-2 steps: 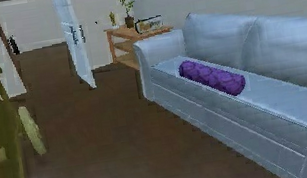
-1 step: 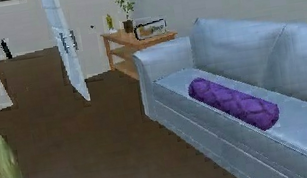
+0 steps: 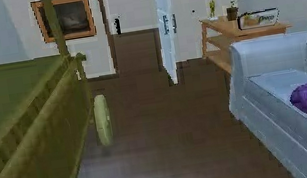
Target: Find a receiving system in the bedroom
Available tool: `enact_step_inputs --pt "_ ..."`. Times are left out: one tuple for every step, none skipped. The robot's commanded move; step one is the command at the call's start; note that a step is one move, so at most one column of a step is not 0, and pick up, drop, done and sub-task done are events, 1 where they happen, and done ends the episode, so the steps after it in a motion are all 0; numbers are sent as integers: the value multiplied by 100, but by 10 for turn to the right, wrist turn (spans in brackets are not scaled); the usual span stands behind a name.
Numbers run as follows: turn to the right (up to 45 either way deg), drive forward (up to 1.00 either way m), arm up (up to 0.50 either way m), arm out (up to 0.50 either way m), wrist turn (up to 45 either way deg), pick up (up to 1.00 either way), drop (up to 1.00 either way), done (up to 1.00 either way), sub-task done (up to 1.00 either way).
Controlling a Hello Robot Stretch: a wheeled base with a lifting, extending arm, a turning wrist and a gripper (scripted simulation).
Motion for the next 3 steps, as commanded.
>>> enact_step_inputs --pt "0 100 0 0 0 0 0 0 0" --pt "0 100 0 0 0 0 0 0 0" --pt "-30 0 0 0 0 0 0 0 0"
